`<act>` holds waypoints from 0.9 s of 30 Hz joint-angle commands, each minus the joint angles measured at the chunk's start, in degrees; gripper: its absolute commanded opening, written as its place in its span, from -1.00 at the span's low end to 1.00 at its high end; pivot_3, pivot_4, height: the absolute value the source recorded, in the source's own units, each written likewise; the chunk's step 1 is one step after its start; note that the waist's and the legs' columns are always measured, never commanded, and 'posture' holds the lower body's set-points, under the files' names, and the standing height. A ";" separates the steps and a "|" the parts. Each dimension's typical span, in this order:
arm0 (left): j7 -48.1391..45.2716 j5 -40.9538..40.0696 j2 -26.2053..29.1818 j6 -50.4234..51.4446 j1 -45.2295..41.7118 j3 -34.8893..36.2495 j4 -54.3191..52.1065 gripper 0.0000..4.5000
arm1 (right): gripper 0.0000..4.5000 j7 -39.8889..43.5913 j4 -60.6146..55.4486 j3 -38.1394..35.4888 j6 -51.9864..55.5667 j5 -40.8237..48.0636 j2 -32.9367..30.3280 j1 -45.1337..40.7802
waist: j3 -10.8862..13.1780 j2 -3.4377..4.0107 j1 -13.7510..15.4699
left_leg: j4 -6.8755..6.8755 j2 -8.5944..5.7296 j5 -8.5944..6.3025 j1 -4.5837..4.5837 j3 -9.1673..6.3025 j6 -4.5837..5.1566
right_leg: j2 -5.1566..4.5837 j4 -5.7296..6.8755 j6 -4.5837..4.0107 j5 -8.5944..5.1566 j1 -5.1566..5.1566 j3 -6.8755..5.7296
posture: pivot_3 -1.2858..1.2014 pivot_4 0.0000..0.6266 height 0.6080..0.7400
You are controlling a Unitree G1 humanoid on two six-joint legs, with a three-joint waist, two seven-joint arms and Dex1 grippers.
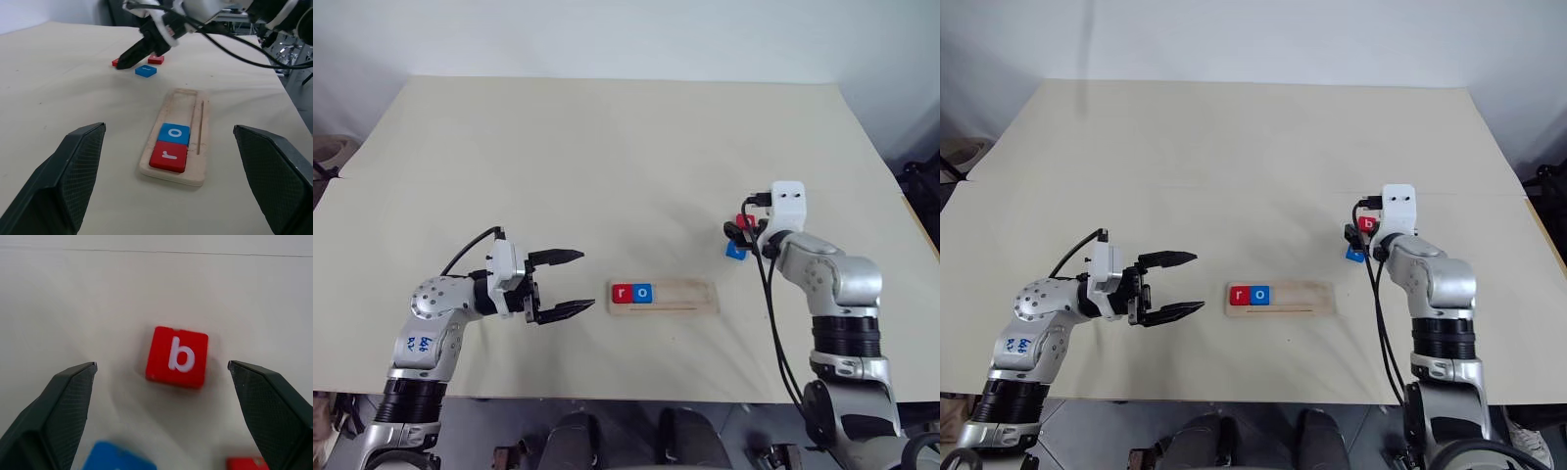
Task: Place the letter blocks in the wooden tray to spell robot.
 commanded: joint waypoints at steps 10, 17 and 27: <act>1.72 -1.48 0.92 0.66 2.42 2.21 -4.89 1.00 | -0.35 -0.78 3.15 -2.20 -5.61 -1.88 1.69 -2.20 | 0.00 0.00 -0.63 | -0.01 0.02 0.00 -0.02 0.01 -0.01 | 0.00 0.00 0.00 0.00 -0.01 0.01 | 0.03 -0.52 1.00; 0.68 -1.43 0.68 0.66 1.32 1.26 -3.33 1.00 | -0.35 2.32 -13.75 -4.36 5.76 1.90 -2.11 1.19 | 0.04 0.06 -1.06 | -0.01 0.03 0.00 -0.16 -0.04 -0.01 | -0.01 0.00 0.00 0.00 -0.13 0.01 | 0.03 -0.52 1.00; -3.10 -1.04 -0.40 0.37 -3.96 -1.32 2.19 1.00 | -0.35 1.76 -50.70 -14.69 33.06 6.67 2.12 20.32 | 0.03 0.06 0.12 | 0.00 0.00 0.00 -0.27 -0.19 0.00 | 0.00 -0.02 0.00 0.00 -0.18 -0.04 | 0.03 -0.52 1.00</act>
